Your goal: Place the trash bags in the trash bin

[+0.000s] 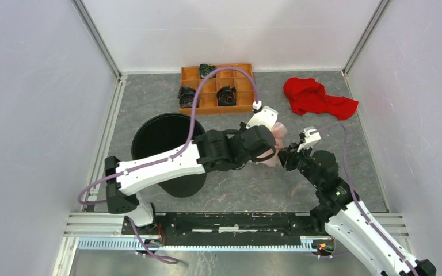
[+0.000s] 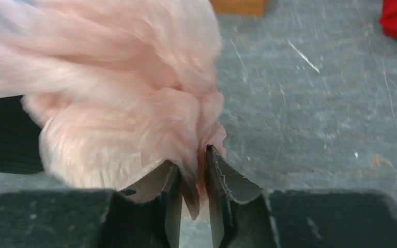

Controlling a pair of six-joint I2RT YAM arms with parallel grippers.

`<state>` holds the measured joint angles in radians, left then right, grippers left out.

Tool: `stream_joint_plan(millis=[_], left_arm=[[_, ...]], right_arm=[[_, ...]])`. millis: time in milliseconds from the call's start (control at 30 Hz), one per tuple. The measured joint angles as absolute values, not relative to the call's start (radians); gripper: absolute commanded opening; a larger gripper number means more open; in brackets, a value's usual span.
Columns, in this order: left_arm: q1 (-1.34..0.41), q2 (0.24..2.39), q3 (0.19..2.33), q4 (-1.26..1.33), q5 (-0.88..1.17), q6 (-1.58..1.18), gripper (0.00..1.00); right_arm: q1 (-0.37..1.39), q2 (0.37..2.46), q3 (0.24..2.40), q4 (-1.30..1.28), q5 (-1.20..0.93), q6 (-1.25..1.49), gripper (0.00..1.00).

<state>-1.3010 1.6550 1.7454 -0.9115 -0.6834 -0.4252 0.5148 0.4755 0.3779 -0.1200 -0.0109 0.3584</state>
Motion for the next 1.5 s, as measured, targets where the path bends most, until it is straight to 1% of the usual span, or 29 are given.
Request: stream_joint_plan(millis=[100,200,233,300,400,467,600,700,767,933,1067,1133,1200,1267,1300,1333,1400,1500], left_arm=[[-1.284,1.584,1.728,-0.887,-0.587,-0.426,0.02],[-1.236,1.488,1.674,-0.836,-0.458,-0.433,0.02],[-1.209,1.456,1.655,-0.82,-0.419,-0.437,0.02],[-1.158,1.414,1.632,-0.802,-0.369,-0.447,0.02],[-1.083,1.385,1.617,-0.781,-0.31,-0.464,0.02],[-1.057,1.386,1.616,-0.772,-0.281,-0.474,0.02],[-1.049,1.404,1.616,-0.752,-0.233,-0.483,0.02],[-1.049,1.426,1.618,-0.733,-0.2,-0.497,0.02],[-1.048,1.438,1.618,-0.71,-0.165,-0.497,0.02],[-1.046,1.458,1.622,-0.664,-0.036,-0.475,0.02],[-1.046,1.461,1.624,-0.657,0.047,-0.43,0.02],[-1.046,1.461,1.625,-0.661,0.066,-0.407,0.02],[-1.045,1.46,1.625,-0.667,0.089,-0.384,0.02],[-1.045,1.457,1.625,-0.674,0.12,-0.364,0.02],[-1.045,1.454,1.625,-0.675,0.138,-0.354,0.02],[-1.045,1.452,1.625,-0.674,0.153,-0.348,0.02],[-1.045,1.446,1.625,-0.672,0.191,-0.339,0.02],[-1.045,1.445,1.625,-0.669,0.226,-0.337,0.02]], right_arm=[[0.515,0.561,0.369,-0.14,0.013,0.322,0.41],[0.515,0.678,0.369,-0.165,0.014,0.28,0.52],[0.515,0.701,0.369,-0.181,0.018,0.274,0.58],[0.515,0.717,0.37,-0.228,0.036,0.258,0.68],[0.515,0.678,0.393,-0.298,0.062,0.241,0.77],[0.515,0.635,0.425,-0.333,0.067,0.231,0.79],[0.515,0.579,0.545,-0.393,0.062,0.201,0.79],[0.514,0.569,0.641,-0.407,-0.009,0.163,0.8],[0.514,0.56,0.658,-0.375,-0.097,0.138,0.82],[0.514,0.544,0.638,-0.224,-0.344,0.015,0.82],[0.514,0.558,0.637,-0.133,-0.425,-0.099,0.82],[0.514,0.553,0.636,-0.1,-0.456,-0.146,0.85],[0.514,0.543,0.624,-0.052,-0.501,-0.175,0.84],[0.514,0.543,0.61,-0.013,-0.578,-0.2,0.8],[0.514,0.552,0.61,-0.001,-0.621,-0.208,0.77],[0.514,0.566,0.61,0.012,-0.658,-0.21,0.72],[0.515,0.616,0.609,0.039,-0.735,-0.204,0.59],[0.515,0.68,0.591,0.079,-0.799,-0.167,0.32]])
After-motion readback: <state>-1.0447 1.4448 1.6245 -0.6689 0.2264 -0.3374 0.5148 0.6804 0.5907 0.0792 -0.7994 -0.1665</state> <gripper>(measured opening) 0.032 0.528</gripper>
